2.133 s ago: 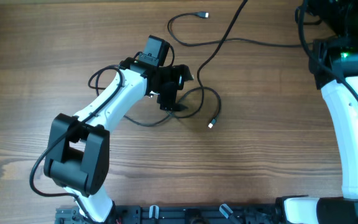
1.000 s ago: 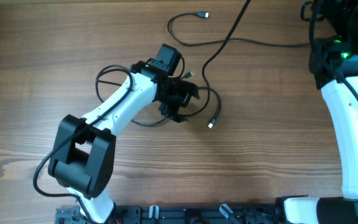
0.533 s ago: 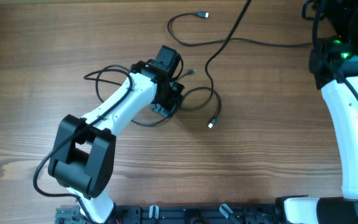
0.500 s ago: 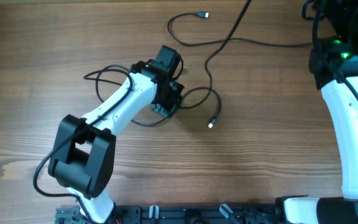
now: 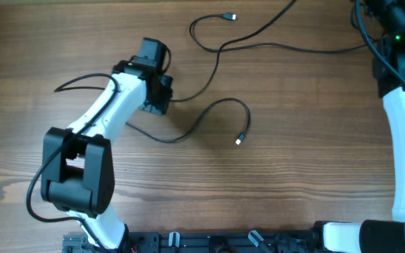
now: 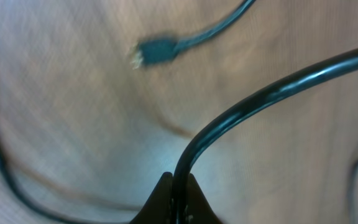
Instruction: Untangle cables
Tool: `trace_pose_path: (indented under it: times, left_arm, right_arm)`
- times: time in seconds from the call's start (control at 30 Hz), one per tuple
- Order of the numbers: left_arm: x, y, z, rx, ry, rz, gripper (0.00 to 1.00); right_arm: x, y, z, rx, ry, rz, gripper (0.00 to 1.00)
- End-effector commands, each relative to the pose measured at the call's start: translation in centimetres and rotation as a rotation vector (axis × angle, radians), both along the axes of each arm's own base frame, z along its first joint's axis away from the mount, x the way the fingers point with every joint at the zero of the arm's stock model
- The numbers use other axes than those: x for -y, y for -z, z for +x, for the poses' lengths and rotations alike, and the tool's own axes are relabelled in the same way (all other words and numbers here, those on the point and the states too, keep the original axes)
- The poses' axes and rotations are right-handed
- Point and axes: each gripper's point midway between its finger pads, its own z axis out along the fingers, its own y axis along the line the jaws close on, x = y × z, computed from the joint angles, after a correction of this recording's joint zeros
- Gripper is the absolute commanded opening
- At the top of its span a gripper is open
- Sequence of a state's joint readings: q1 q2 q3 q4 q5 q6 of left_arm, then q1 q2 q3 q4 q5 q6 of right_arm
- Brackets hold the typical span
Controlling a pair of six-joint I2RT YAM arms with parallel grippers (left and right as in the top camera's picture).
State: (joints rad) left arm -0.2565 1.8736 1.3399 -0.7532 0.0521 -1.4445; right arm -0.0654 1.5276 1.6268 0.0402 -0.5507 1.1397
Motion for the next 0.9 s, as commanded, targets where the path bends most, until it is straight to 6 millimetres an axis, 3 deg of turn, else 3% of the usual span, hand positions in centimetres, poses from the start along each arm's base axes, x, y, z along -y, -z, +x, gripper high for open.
trace_pose_path:
  times: [0.0,0.13,0.27,0.43,0.63,0.87]
  left_arm:
    - [-0.8,-0.1,1.8,0.064,-0.029,0.010,0.04]
    - [-0.3,-0.8,3.6,0.141,-0.028,-0.004,0.04]
    - [-0.6,-1.1,4.4,0.182,-0.039,0.023,0.04]
    - [-0.7,-1.2,4.5,0.187,-0.040,0.026,0.04]
    - [0.5,-1.2,4.7,0.206,-0.017,0.031,0.04]
    - [3.7,-1.7,5.2,0.290,0.039,0.081,0.04]
  right_arm:
    - [4.2,1.7,0.9,-0.024,0.186,-0.147,0.04]
    - [8.2,5.3,1.2,-0.160,0.329,-0.226,0.04]
    - [13.7,8.8,0.5,-0.312,0.534,-0.310,0.04]
    - [18.6,11.5,-0.4,-0.418,0.671,-0.397,0.04]
    - [22.2,14.9,-0.5,-0.528,0.717,-0.401,0.04]
    - [26.0,18.8,-0.6,-0.641,0.777,-0.391,0.04]
